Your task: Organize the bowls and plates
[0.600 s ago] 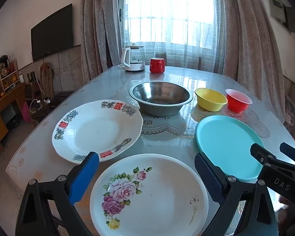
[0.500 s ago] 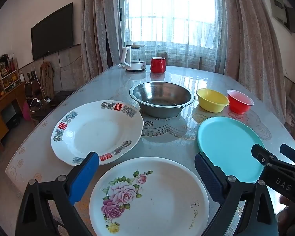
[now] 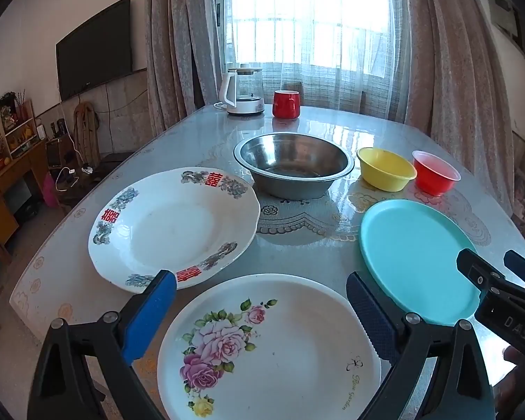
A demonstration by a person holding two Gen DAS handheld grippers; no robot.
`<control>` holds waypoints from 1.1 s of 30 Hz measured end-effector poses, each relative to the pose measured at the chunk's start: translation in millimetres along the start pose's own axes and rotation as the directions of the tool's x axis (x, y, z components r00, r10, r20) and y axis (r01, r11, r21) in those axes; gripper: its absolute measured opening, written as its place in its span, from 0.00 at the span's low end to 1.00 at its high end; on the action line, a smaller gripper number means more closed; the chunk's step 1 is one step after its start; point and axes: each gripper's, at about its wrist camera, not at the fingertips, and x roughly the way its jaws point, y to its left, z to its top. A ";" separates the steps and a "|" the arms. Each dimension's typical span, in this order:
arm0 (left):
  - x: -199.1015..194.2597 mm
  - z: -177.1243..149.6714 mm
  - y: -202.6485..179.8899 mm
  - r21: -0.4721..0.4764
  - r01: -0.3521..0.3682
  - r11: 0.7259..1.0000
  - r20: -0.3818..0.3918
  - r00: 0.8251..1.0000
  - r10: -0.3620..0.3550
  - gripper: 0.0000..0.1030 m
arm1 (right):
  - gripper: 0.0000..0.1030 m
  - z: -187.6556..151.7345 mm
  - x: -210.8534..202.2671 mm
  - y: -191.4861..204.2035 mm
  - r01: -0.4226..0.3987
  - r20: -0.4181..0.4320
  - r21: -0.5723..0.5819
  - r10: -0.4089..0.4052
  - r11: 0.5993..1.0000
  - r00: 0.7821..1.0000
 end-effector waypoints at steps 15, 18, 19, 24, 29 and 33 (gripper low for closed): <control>-9.5 -0.4 -1.4 0.006 0.004 1.000 0.008 1.000 -0.005 0.96 | 0.95 0.1 -9.8 -2.6 -0.007 0.020 0.002 0.007 1.000 1.000; -9.4 -0.6 -1.6 0.008 0.006 1.000 0.008 1.000 -0.006 0.96 | 0.95 -0.7 -10.1 -2.7 -0.007 0.020 0.002 0.007 1.000 1.000; -9.3 -0.7 -1.7 0.008 0.005 1.000 0.008 1.000 -0.005 0.96 | 0.95 -0.7 -10.2 -2.8 -0.008 0.020 0.003 0.008 1.000 1.000; -12.4 -0.4 -3.6 0.011 0.000 1.000 0.006 1.000 -0.001 0.96 | 0.95 -2.1 -10.4 -3.3 -0.013 0.025 0.004 0.013 1.000 1.000; -12.8 -0.6 -5.0 0.015 0.001 1.000 0.003 1.000 -0.001 0.96 | 0.95 -3.3 -7.7 -4.8 -0.019 0.015 0.012 0.018 1.000 1.000; -12.9 2.7 -9.6 0.035 -0.005 0.999 0.011 1.000 0.005 0.96 | 0.95 -2.9 -6.8 -7.0 -0.024 0.013 0.015 0.024 1.000 1.000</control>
